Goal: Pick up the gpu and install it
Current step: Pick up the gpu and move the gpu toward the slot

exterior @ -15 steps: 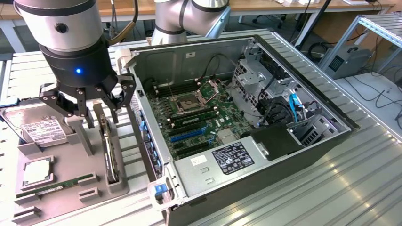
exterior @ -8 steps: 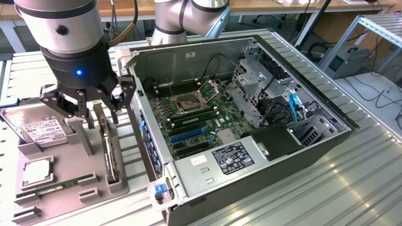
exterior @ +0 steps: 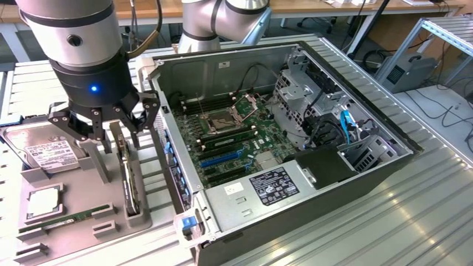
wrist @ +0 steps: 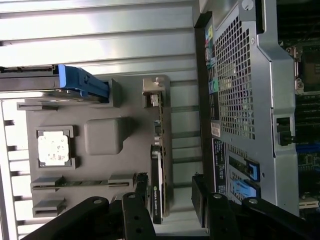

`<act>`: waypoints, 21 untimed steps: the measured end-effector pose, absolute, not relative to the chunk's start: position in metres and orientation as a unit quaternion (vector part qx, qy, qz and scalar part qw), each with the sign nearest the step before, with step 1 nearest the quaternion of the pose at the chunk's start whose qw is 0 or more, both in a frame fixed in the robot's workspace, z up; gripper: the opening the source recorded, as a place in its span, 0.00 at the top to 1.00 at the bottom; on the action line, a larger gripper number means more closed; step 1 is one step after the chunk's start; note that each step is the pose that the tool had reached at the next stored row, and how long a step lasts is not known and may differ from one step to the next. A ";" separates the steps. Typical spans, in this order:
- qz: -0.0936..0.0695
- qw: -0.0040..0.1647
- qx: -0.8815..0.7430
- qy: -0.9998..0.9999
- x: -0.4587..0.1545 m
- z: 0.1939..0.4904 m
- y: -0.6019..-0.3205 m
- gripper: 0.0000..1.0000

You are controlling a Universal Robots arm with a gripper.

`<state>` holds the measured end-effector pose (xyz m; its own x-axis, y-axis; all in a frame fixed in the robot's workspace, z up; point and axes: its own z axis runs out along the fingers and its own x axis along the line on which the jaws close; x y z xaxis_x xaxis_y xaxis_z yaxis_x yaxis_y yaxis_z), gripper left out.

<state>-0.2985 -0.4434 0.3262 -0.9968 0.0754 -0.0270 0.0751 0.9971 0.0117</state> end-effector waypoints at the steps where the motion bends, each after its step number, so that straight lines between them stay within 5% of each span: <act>1: 0.005 0.014 0.038 0.999 -0.298 0.324 -0.443 0.52; 21: 0.005 0.014 0.038 0.999 -0.298 0.311 -0.443 0.52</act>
